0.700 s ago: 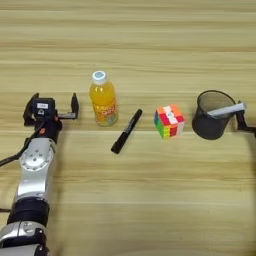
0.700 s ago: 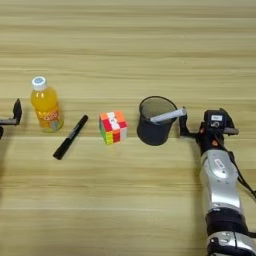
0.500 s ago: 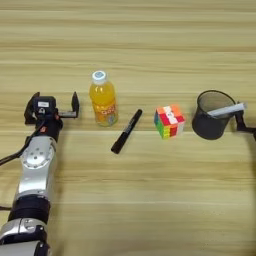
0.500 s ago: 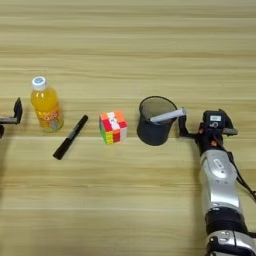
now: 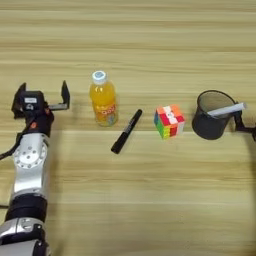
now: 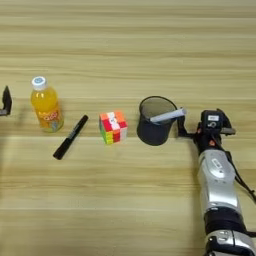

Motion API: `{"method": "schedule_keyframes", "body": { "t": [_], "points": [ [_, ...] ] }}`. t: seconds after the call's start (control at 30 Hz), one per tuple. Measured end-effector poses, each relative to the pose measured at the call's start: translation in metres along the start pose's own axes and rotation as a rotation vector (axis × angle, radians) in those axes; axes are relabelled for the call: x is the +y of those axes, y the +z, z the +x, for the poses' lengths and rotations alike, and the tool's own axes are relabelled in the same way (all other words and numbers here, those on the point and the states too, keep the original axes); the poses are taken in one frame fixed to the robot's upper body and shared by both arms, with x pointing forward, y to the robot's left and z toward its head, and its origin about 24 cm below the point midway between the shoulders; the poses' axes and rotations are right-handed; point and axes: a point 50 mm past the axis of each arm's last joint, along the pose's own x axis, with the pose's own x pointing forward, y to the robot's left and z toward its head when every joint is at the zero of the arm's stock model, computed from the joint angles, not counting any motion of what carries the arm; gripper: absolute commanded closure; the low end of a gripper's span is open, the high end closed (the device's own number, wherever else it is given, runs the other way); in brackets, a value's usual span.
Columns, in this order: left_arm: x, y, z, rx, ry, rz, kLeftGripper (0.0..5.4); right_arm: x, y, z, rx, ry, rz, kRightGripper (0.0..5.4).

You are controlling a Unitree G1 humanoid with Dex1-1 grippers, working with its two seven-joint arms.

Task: Move the objects on the table

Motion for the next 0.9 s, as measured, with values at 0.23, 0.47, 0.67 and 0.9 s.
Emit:
{"method": "schedule_keyframes", "body": {
  "t": [0.23, 0.47, 0.67, 0.9],
  "points": [
    [-0.008, 0.028, 0.005, -0.12, -0.033, -0.027, 0.02, 0.005, -0.001, 0.0, 0.002, 0.005, 0.006, 0.0],
    [-0.03, 0.05, 0.009, -0.151, -0.124, -0.044, 0.02, 0.01, -0.002, 0.0, 0.004, 0.004, 0.012, 0.0],
    [-0.047, 0.056, 0.01, -0.139, -0.207, -0.058, 0.02, 0.014, -0.002, 0.0, 0.004, -0.001, 0.006, 0.0],
    [-0.074, 0.056, 0.006, -0.107, -0.313, -0.096, 0.02, 0.019, -0.002, 0.0, 0.005, 0.006, 0.016, 0.0]
  ]
}}
